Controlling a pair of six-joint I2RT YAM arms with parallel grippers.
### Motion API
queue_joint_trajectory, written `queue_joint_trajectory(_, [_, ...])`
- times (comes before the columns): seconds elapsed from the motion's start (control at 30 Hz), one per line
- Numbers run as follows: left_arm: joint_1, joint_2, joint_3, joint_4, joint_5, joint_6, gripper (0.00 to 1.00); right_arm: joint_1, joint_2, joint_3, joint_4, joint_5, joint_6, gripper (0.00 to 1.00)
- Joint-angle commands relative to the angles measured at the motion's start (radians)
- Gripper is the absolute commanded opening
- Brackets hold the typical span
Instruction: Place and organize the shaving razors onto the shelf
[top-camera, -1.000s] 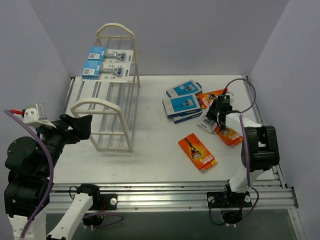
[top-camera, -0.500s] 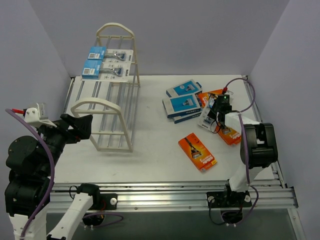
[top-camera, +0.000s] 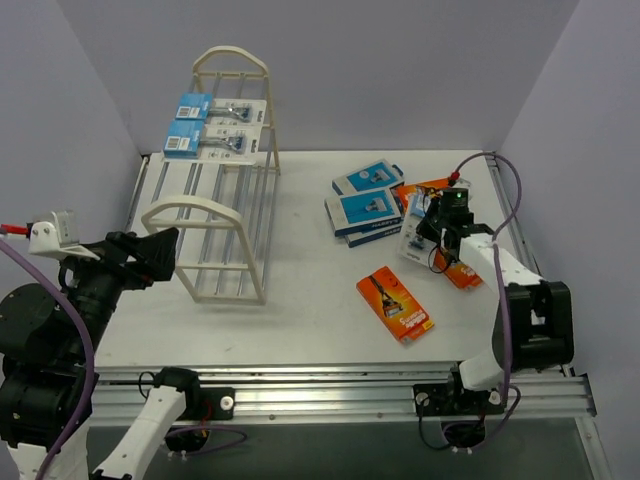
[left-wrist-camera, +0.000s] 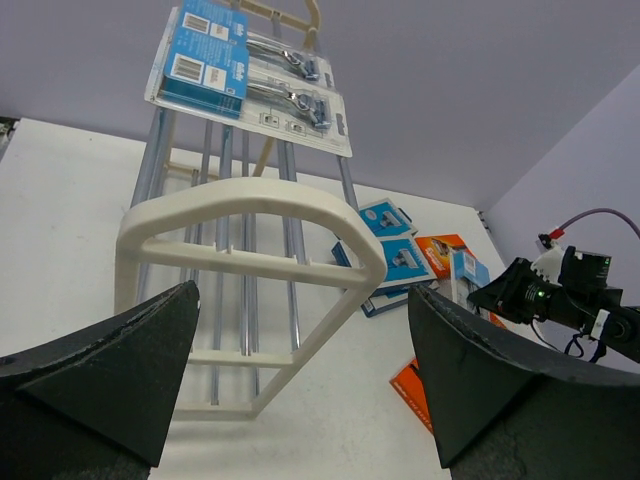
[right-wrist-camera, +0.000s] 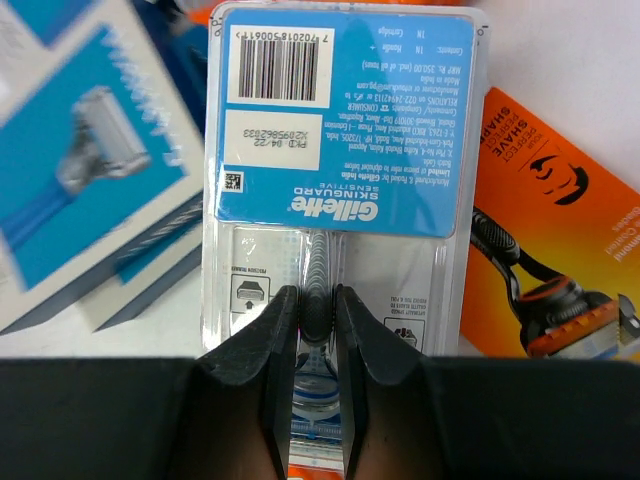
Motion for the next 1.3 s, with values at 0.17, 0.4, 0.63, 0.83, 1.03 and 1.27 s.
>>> queue_joint_trajectory(0.17, [-0.006,0.040,0.100,0.040,0.098,-0.050,0.94,0.008,-0.277,0.072,-0.079,-0.216,-0.053,0.00])
queue_joint_trajectory(0.4, [-0.005,0.155,0.219,0.025,0.228,-0.053,0.94,0.105,-0.418,0.107,-0.027,-0.369,-0.114,0.00])
queue_joint_trajectory(0.63, [-0.008,0.342,0.437,-0.023,0.393,-0.053,0.94,0.252,-0.458,0.287,-0.056,-0.455,-0.191,0.00])
queue_joint_trajectory(0.83, [-0.011,0.439,0.528,-0.031,0.430,-0.048,0.94,0.323,-0.432,0.393,-0.070,-0.586,-0.188,0.00])
queue_joint_trajectory(1.03, [-0.011,0.533,0.543,-0.005,0.523,-0.091,0.94,0.428,-0.403,0.472,-0.065,-0.578,-0.195,0.00])
queue_joint_trajectory(1.27, [-0.015,0.586,0.552,0.044,0.591,-0.148,0.96,0.545,-0.353,0.545,-0.099,-0.524,-0.257,0.00])
